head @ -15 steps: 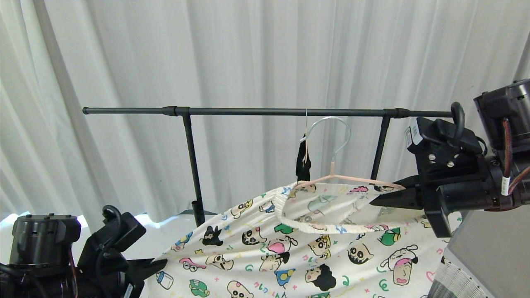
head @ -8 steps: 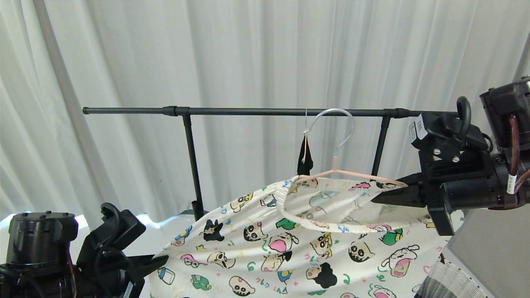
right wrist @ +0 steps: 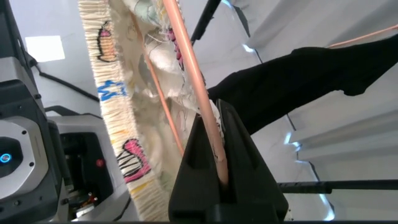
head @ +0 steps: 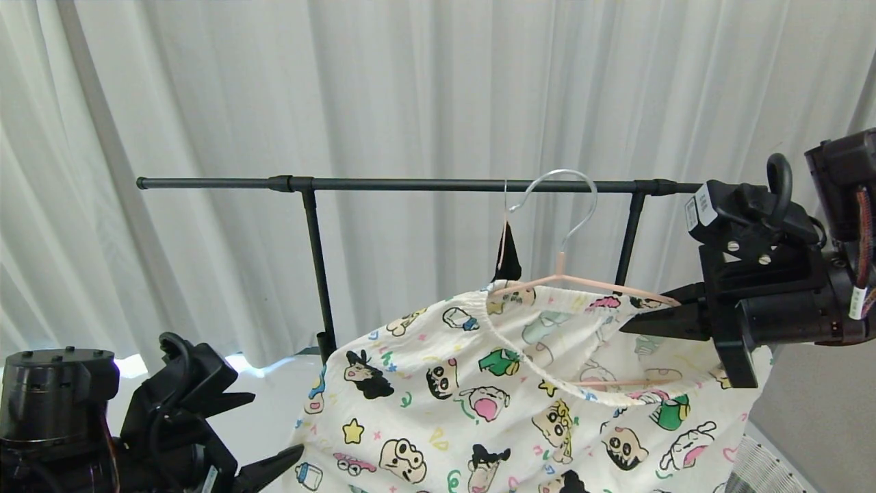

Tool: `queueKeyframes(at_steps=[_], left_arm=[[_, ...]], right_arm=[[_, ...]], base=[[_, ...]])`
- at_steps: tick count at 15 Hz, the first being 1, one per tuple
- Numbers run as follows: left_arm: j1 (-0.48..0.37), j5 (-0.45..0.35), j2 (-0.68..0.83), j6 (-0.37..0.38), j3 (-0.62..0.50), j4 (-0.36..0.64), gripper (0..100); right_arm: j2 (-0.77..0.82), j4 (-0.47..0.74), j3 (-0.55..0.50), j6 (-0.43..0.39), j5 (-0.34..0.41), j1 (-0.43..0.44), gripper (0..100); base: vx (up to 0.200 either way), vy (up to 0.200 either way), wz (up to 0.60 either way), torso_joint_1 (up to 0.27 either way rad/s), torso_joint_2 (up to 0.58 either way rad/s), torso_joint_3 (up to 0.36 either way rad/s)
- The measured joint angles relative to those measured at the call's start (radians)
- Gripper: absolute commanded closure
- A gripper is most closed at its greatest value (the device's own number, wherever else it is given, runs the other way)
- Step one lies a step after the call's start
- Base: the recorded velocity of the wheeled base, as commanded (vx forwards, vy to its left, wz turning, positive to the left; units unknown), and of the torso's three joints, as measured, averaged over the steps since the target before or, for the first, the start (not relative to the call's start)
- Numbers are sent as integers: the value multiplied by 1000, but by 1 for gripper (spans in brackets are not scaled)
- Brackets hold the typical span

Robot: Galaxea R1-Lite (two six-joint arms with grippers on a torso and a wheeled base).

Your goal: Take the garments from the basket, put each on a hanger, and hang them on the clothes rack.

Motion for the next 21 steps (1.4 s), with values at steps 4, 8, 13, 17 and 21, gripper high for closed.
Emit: queueKeyframes(at_steps=[4, 8, 13, 17, 21], left_arm=[[0, 0, -22, -26, 0, 0, 0], [0, 2, -96, -135, -4, 0, 0], [2, 132, -209, -242, -39, 1, 0], [2, 217, -252, -338, -101, 6, 0], [2, 239, -299, -341, -105, 48, 0]], right_arm=[[-2, 3, 6, 0, -5, -40, 100], [-17, 10, 36, 63, -117, -90, 100], [-69, 14, 91, 184, -293, -96, 100], [-107, 112, 114, 226, -424, -99, 100], [-121, 117, 119, 286, -554, -103, 100]], base=[[0, 0, 0, 0, 0, 0], [0, 0, 0, 0, 0, 0], [0, 0, 0, 0, 0, 0], [0, 0, 0, 0, 0, 0], [0, 0, 0, 0, 0, 0]])
